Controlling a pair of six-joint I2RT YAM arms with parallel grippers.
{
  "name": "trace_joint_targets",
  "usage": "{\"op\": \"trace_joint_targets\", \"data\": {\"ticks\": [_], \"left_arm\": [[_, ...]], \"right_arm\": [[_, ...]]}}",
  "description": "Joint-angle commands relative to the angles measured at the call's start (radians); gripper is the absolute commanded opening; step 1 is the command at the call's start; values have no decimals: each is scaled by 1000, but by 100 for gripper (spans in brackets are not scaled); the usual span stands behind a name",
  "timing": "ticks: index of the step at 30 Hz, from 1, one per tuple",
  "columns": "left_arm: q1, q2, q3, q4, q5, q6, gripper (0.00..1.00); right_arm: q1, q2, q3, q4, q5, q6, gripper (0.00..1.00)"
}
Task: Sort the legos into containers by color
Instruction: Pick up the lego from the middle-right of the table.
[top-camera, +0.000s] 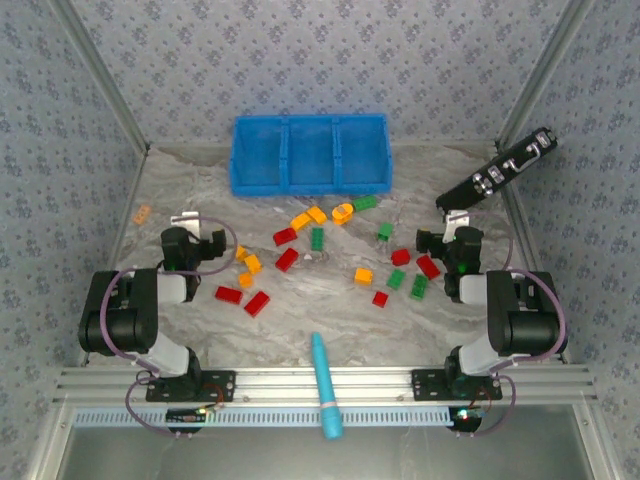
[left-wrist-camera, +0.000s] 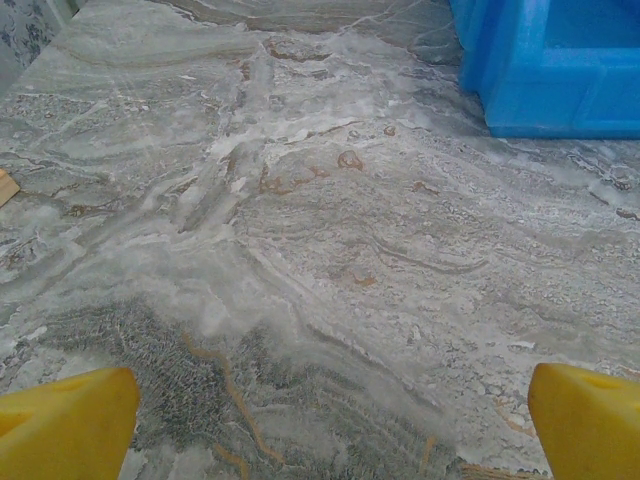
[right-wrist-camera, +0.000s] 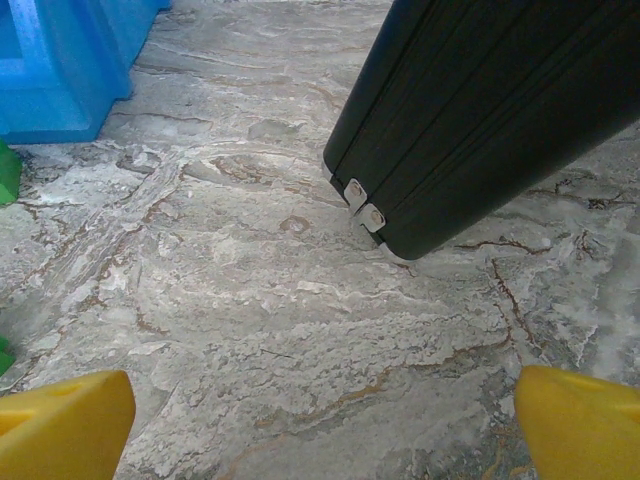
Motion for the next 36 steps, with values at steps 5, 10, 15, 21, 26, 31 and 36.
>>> {"op": "trace_joint_targets", "data": {"ticks": [5,10,15,21,26,31,36], "left_arm": [[-6,9,22,42,12,-12,100],[2,3,27,35,-15,-30,100],[-4,-163,226,-400,-185,-95,100],[-103,-302,438,-704,-177,-123,100],[-256,-342,629,-994,-240,-102,100],[-365,-413,670,-1103,-222,-63,100],[-384,-487,696,-1230,-155,-67,100]], "right_arm": [[-9,11,19,21,-16,-8,99],[8,-115,140,-292,134,43,99],[15,-287,201,-630,112,201,99],[13,-525,225,-1054,178,453,99],[-54,-615,270,-1330,173,516,98],[-156,-578,253,-1316,77,447,98],[-271,-453,278,-1231,5,351,95]]}}
